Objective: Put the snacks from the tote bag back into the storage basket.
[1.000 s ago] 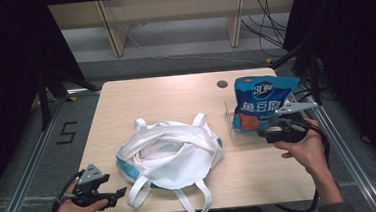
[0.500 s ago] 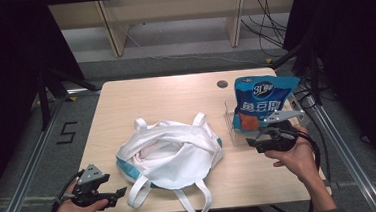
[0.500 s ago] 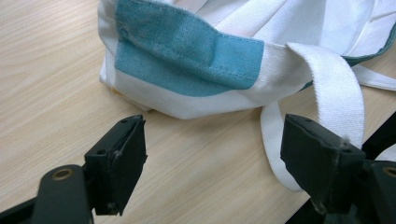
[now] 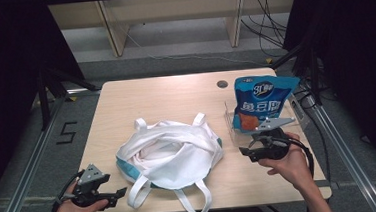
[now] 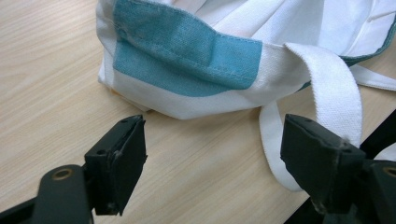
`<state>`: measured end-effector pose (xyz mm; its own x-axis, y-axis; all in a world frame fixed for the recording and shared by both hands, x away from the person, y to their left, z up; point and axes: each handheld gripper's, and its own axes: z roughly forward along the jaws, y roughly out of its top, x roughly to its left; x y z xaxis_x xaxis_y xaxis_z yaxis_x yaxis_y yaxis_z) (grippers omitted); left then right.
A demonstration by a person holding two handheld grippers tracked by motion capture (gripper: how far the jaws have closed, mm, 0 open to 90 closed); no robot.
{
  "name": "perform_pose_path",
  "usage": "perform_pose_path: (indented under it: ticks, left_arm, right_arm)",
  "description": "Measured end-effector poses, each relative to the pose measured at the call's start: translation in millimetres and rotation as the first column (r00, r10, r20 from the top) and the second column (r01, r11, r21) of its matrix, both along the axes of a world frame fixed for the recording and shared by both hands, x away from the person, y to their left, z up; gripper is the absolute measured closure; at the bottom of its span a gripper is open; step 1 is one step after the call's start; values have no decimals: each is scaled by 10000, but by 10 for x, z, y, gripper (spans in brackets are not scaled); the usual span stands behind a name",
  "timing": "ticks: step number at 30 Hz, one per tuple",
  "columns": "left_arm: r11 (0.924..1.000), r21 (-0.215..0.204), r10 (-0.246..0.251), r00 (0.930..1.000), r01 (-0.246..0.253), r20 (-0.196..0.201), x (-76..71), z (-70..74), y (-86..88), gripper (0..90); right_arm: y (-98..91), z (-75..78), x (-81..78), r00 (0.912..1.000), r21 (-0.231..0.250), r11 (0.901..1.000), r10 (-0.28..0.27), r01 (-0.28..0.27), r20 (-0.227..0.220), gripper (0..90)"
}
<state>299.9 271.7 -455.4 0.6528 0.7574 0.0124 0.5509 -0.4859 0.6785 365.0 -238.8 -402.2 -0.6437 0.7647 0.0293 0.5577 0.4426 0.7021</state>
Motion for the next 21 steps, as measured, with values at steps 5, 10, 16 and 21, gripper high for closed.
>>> perform_pose_path:
  ticks: [5,10,16,21]
  left_arm:
    - [10000,-42,41,10000,-41,5,-2,-4,-4,220]
    - [9998,-156,81,10000,-80,43,-5,-9,-8,221]
    - [9999,-121,37,10000,-37,46,-3,-9,-5,220]
    - [9999,-119,-5,10000,4,-70,-5,-8,-7,221]
  right_arm:
    - [35,-23,-37,10000,-61,10000,46,-47,-80,313]
    - [56,-54,-74,9999,-11,10000,9,-9,-140,308]
    - [79,-109,-119,9998,-65,9999,118,-119,-190,306]
    - [90,-159,-151,9996,109,9999,39,-36,-289,303]
